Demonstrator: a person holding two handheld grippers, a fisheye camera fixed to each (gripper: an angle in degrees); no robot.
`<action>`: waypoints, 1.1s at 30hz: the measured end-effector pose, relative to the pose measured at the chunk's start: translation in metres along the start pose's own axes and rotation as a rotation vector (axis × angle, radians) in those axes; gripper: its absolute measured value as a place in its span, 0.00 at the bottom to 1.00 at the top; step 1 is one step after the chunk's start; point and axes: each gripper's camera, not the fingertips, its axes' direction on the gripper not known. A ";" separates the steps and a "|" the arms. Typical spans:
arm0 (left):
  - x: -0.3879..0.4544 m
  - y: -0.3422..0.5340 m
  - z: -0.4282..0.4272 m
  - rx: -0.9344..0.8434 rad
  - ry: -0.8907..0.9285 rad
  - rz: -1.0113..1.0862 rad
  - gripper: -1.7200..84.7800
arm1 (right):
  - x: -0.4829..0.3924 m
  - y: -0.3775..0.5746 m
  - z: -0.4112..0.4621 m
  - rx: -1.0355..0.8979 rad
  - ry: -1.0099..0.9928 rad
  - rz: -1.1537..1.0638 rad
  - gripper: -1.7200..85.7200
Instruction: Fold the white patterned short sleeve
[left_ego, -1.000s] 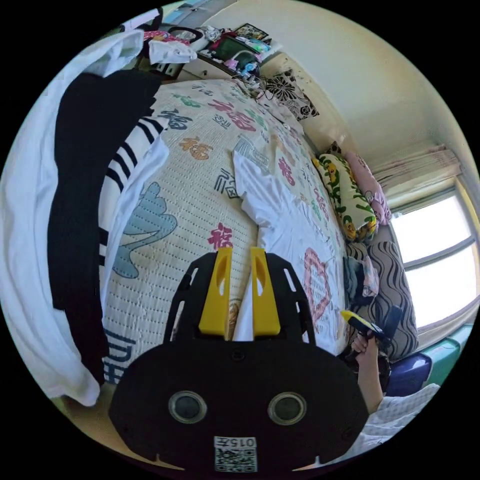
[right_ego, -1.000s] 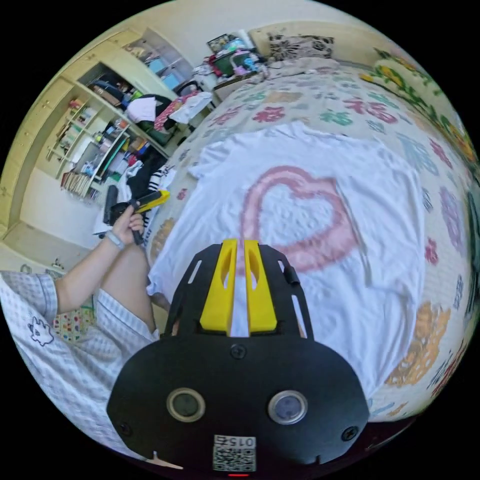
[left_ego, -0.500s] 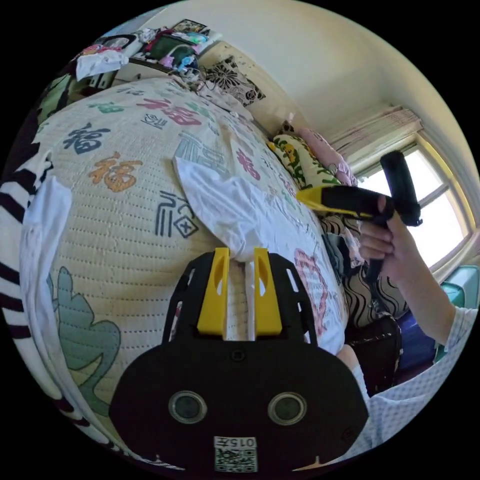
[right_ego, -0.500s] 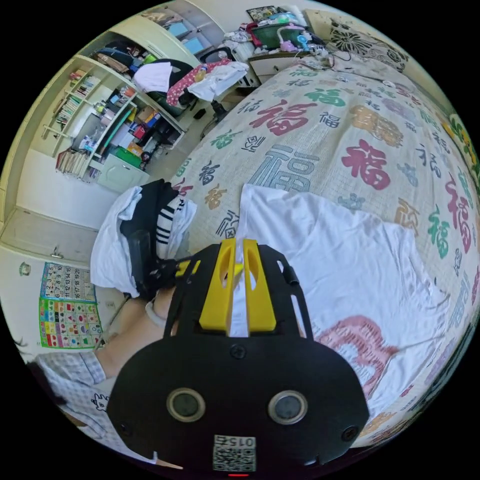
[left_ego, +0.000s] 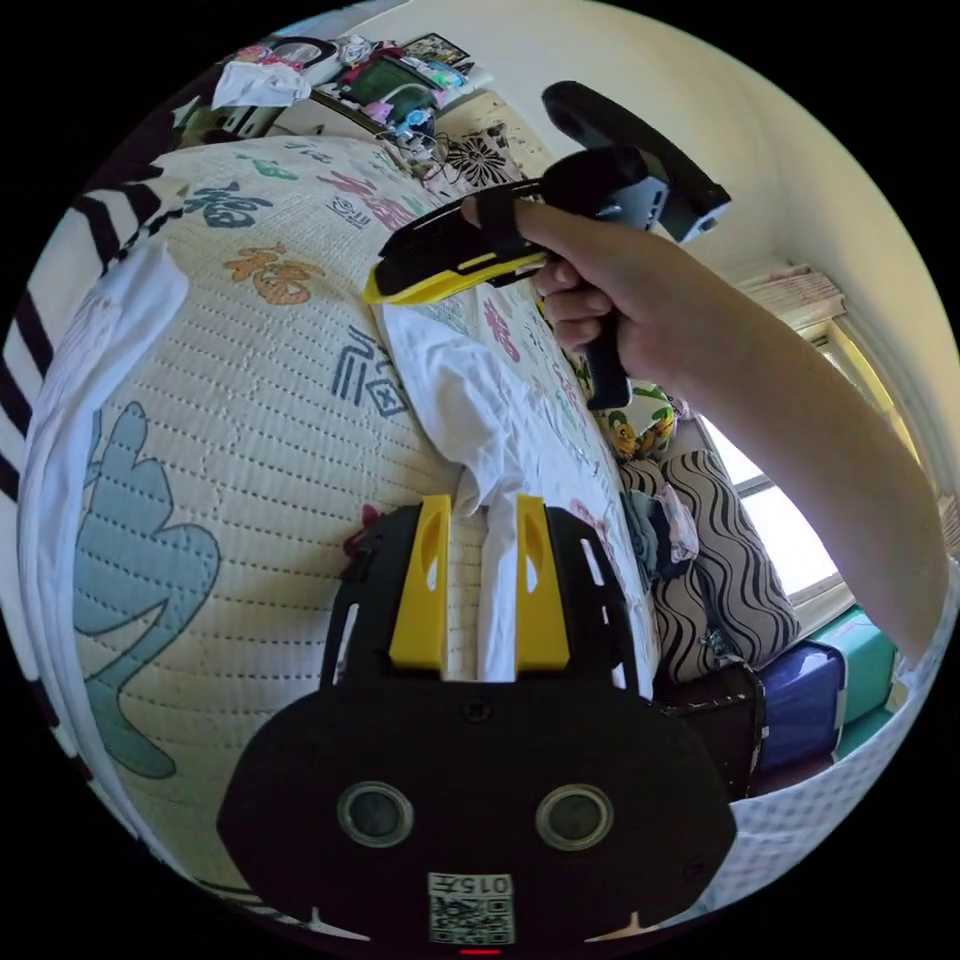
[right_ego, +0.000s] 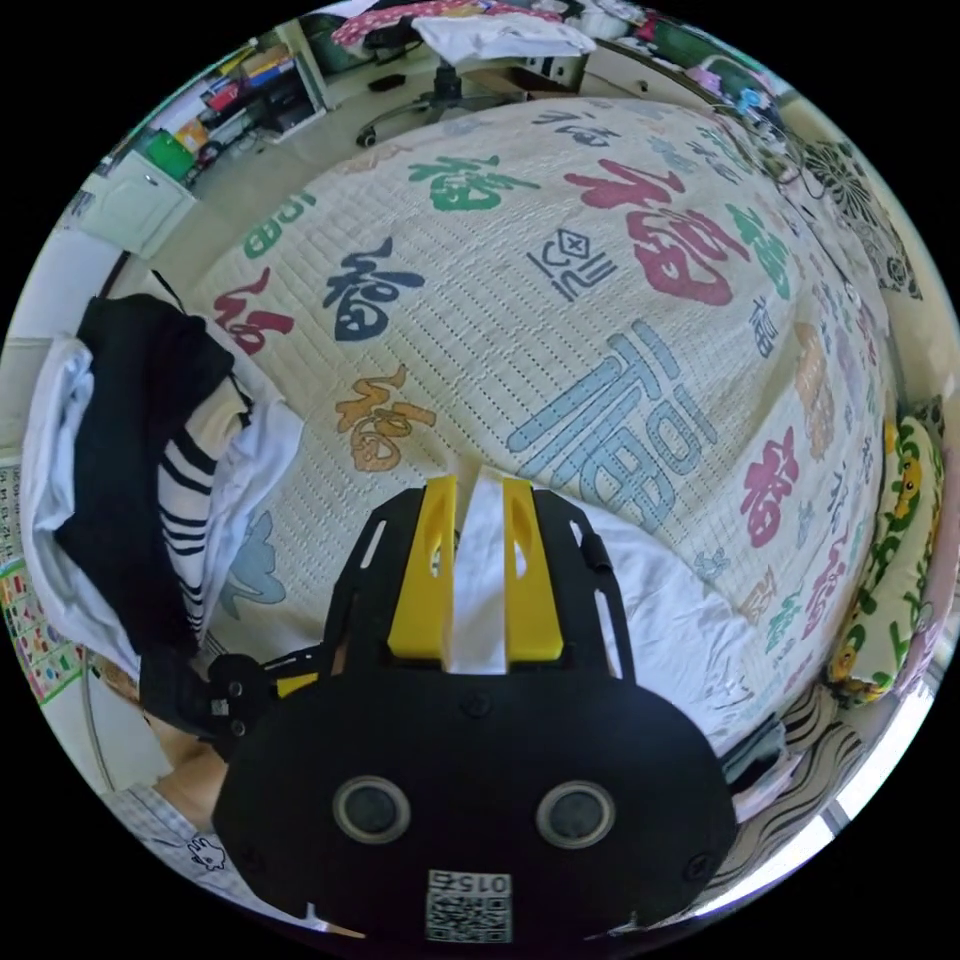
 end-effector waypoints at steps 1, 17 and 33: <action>0.000 0.001 -0.003 0.016 0.009 -0.008 0.13 | -0.004 -0.011 0.007 -0.032 0.023 -0.004 0.10; -0.004 0.006 -0.038 0.131 -0.054 -0.091 0.12 | 0.056 -0.065 -0.048 0.127 -0.111 0.165 0.02; 0.022 0.041 -0.036 0.310 -0.133 -0.127 0.01 | 0.120 -0.047 -0.098 0.183 -0.224 0.196 0.02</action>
